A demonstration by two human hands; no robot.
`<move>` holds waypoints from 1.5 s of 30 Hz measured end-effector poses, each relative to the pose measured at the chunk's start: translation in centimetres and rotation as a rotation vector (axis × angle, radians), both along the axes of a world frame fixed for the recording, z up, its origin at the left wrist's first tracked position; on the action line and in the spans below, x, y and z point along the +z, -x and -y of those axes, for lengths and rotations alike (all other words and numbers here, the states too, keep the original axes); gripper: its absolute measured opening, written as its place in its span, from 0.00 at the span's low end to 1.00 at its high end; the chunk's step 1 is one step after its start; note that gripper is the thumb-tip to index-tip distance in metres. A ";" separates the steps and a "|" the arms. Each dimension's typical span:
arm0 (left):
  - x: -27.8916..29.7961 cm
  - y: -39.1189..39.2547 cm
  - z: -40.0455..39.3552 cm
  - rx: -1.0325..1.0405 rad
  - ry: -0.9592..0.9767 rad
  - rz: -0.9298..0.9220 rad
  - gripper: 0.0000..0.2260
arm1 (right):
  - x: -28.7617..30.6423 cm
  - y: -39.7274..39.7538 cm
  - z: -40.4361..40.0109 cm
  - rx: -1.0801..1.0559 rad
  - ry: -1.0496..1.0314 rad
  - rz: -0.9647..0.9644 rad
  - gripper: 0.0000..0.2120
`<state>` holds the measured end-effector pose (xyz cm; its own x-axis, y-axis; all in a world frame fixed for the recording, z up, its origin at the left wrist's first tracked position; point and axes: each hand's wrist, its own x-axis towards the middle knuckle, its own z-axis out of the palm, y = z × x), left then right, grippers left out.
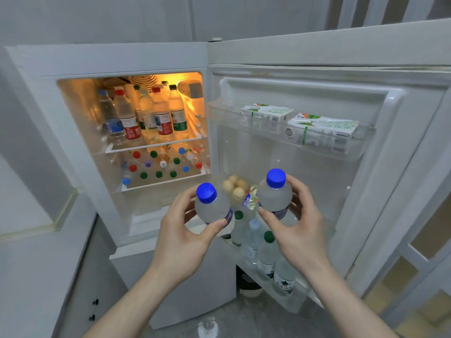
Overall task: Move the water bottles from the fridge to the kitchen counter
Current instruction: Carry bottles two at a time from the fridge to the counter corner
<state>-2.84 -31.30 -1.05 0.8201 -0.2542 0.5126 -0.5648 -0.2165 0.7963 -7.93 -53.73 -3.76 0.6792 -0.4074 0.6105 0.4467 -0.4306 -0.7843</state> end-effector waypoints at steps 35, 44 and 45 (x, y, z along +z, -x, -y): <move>-8.0 44.7 -39.9 1.425 0.146 -0.404 0.26 | -6.3 14.3 -53.0 1.645 0.425 -0.325 0.32; -10.7 55.3 -35.9 1.797 0.355 -0.477 0.26 | -9.3 22.6 -58.9 2.003 0.586 -0.325 0.34; -10.6 56.5 -35.4 1.840 0.355 -0.471 0.26 | -9.4 23.8 -59.3 2.041 0.605 -0.316 0.33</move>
